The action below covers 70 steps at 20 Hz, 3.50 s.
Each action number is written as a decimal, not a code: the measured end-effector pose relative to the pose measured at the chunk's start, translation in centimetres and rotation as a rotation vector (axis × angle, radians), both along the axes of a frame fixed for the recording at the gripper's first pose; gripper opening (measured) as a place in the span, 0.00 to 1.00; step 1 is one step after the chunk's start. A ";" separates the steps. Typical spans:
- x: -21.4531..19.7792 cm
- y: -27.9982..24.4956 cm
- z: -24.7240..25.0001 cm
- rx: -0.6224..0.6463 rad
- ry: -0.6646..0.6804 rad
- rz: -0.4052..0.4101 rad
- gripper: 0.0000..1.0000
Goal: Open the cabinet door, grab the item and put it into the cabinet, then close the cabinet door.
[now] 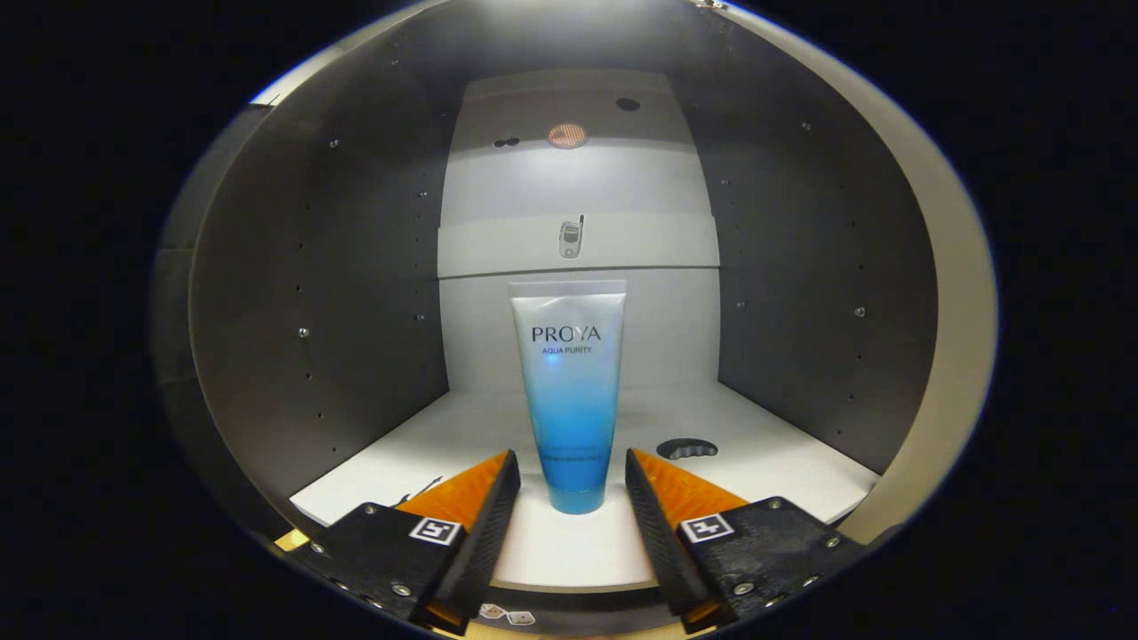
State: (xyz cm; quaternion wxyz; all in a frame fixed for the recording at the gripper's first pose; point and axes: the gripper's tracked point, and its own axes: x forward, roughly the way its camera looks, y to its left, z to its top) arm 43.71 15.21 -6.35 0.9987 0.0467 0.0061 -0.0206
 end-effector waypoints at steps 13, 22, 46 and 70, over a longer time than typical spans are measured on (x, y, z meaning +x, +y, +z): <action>-14.6 1.3 4.5 0.005 -0.051 0.026 0.93; -33.6 3.6 5.8 -0.074 -0.071 0.143 0.93; -53.8 -17.9 2.9 -0.081 0.016 -0.091 0.94; -45.6 -24.7 5.8 -0.028 -0.041 -0.177 0.91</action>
